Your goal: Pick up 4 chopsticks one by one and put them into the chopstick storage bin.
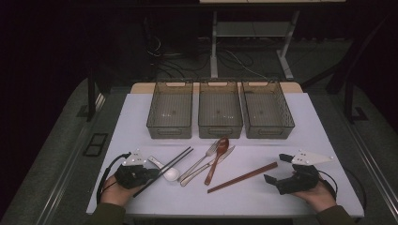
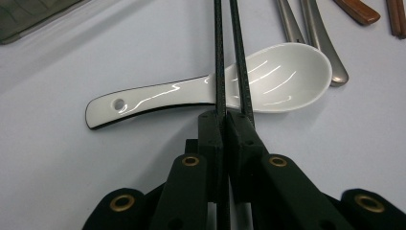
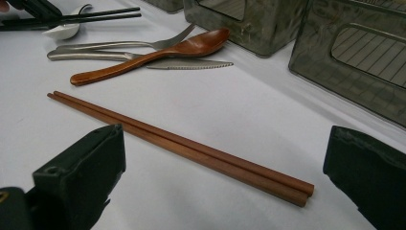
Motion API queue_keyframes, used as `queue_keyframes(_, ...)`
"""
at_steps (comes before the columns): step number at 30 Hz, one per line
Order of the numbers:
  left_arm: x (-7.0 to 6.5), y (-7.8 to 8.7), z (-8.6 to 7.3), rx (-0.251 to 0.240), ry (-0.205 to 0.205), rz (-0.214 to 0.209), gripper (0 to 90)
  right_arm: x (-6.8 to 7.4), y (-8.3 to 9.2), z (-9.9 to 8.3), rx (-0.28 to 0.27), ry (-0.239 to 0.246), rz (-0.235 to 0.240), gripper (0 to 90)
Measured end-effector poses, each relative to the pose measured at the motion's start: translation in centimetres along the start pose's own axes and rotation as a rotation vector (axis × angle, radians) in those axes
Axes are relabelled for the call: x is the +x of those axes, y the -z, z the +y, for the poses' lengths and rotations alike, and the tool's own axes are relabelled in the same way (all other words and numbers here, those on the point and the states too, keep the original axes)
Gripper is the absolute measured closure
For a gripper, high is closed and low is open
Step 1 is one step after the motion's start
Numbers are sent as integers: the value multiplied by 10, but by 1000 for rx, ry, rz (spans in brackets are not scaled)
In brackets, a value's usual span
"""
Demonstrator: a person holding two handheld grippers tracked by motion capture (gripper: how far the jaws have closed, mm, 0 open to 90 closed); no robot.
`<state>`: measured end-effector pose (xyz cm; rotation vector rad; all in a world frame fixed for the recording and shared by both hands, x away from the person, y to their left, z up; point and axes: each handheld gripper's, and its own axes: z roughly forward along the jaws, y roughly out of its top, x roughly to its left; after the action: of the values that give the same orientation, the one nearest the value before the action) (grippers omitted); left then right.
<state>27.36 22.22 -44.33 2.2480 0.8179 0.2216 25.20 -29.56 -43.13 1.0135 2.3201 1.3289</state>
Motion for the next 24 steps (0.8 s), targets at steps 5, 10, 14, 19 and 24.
queue_keyframes(5, 1, 1, 0, -6, 8, -12, 844, 0, 0, 0, -1, 2, 0, 9)
queue_keyframes(10, 1, 2, 0, -27, 12, -9, 845, 0, -1, 0, 3, -1, 1, 8)
queue_keyframes(14, 1, 5, 1, -40, 9, -8, 848, 0, 0, 0, 4, 0, 2, 8)
queue_keyframes(19, -1, 7, 2, -62, 8, 7, 848, 1, 1, 0, 0, 1, 1, 9)
queue_keyframes(24, 0, 8, 3, -68, 28, 13, 850, 1, 0, 0, 0, 5, 6, 8)
